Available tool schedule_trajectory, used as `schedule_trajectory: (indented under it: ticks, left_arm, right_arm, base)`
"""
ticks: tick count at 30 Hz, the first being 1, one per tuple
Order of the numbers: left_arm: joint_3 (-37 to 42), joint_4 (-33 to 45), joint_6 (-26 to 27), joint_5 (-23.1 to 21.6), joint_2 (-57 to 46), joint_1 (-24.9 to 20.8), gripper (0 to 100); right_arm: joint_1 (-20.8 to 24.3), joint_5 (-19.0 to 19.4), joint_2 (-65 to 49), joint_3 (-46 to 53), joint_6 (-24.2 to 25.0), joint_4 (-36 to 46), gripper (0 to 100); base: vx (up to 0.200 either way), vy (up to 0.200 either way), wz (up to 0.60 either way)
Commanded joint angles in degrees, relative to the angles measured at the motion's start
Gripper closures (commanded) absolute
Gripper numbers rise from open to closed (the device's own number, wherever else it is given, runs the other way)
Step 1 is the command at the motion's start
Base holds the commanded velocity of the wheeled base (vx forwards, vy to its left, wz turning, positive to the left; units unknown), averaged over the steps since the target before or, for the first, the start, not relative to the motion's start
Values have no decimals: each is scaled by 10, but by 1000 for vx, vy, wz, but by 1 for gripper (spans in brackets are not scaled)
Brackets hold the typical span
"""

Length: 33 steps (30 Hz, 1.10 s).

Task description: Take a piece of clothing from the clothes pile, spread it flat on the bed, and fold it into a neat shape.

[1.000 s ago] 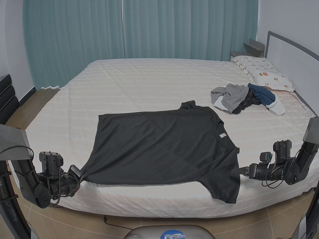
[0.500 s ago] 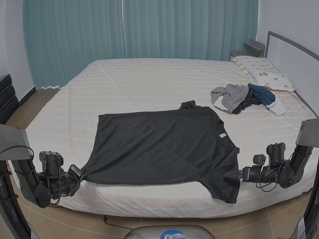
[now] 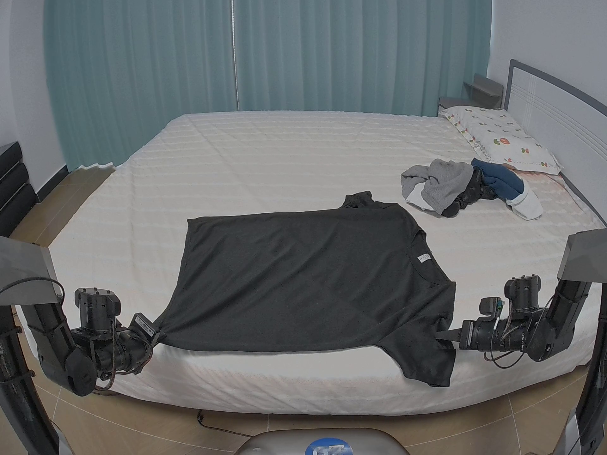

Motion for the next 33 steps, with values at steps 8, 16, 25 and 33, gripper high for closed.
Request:
schedule_trajectory:
  ticks: [8,16,25,33]
  left_arm:
    - [5,0,6,0,-4,0,100]
    - [14,-1,12,3,-5,-1,100]
    - [49,0,71,3,-20,-1,100]
    - [79,0,132,9,-34,-4,100]
  right_arm:
    - [-24,-5,-34,51,-2,-12,100]
    - [-46,-2,-82,105,-2,-11,100]
    - [-46,-3,-128,174,-9,-10,100]
    - [-48,-7,-142,207,-11,-11,100]
  base:
    - [0,0,0]
    - [0,0,0]
    - [0,0,0]
    - [0,0,0]
